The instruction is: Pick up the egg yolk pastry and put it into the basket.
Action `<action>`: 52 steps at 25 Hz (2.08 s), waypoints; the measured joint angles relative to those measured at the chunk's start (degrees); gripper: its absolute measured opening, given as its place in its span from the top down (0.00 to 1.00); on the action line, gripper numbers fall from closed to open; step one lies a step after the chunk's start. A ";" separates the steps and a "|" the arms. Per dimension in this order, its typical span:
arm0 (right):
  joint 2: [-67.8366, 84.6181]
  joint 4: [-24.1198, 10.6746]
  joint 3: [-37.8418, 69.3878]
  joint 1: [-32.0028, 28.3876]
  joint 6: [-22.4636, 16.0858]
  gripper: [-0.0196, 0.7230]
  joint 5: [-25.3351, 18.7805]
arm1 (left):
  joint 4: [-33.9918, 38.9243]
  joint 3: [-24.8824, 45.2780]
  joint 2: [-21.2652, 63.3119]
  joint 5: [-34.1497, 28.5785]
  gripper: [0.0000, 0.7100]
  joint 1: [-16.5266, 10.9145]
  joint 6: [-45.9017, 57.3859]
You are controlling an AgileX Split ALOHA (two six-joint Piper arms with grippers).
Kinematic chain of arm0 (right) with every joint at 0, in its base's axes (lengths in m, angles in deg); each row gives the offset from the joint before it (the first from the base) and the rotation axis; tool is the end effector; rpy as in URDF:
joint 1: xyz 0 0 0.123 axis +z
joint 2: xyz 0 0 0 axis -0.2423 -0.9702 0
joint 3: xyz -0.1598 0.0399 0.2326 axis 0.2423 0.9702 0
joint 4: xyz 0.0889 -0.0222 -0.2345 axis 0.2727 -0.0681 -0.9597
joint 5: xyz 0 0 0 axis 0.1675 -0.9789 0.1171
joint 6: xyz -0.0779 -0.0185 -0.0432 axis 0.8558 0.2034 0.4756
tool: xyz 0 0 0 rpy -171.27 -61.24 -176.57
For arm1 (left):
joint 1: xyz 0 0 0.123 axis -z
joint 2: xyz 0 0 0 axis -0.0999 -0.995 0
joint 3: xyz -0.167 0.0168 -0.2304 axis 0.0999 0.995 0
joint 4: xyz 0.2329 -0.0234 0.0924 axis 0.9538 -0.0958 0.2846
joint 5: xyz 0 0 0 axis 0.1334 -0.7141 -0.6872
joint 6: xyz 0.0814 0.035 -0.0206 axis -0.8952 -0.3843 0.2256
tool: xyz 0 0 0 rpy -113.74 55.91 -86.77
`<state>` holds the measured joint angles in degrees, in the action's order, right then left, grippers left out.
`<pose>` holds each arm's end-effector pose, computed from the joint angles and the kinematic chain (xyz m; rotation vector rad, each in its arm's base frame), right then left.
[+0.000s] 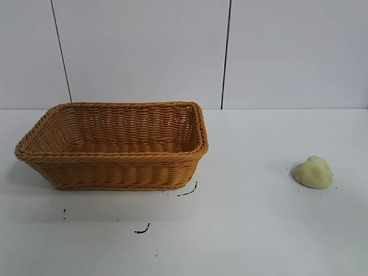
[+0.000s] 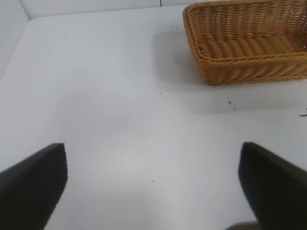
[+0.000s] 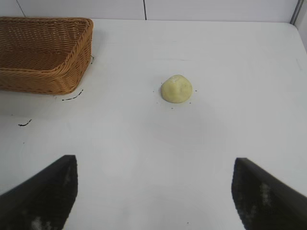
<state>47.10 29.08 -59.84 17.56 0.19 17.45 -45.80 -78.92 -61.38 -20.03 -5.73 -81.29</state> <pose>-0.0034 0.0059 0.2775 -0.1180 2.0128 0.0980 -0.0064 0.0000 0.2771 0.0828 2.0427 0.0507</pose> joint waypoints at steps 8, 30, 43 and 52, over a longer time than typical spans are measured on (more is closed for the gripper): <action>0.00 0.00 0.00 0.00 0.00 0.13 0.00 | 0.00 0.00 0.00 0.00 0.02 0.00 0.00; -51.28 0.00 -17.32 0.00 -0.05 0.13 0.09 | 0.00 0.00 0.00 0.00 0.02 0.00 0.00; -89.20 0.00 -43.08 0.00 -0.05 0.14 -0.61 | 0.00 0.00 0.00 0.00 0.02 0.00 0.00; -106.23 0.00 -55.87 0.00 0.21 0.15 -2.13 | 0.00 0.00 0.00 0.00 0.02 0.00 0.00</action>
<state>-59.13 29.08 -115.71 17.56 0.40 15.32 -45.80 -78.92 -61.38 -20.03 -5.73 -81.29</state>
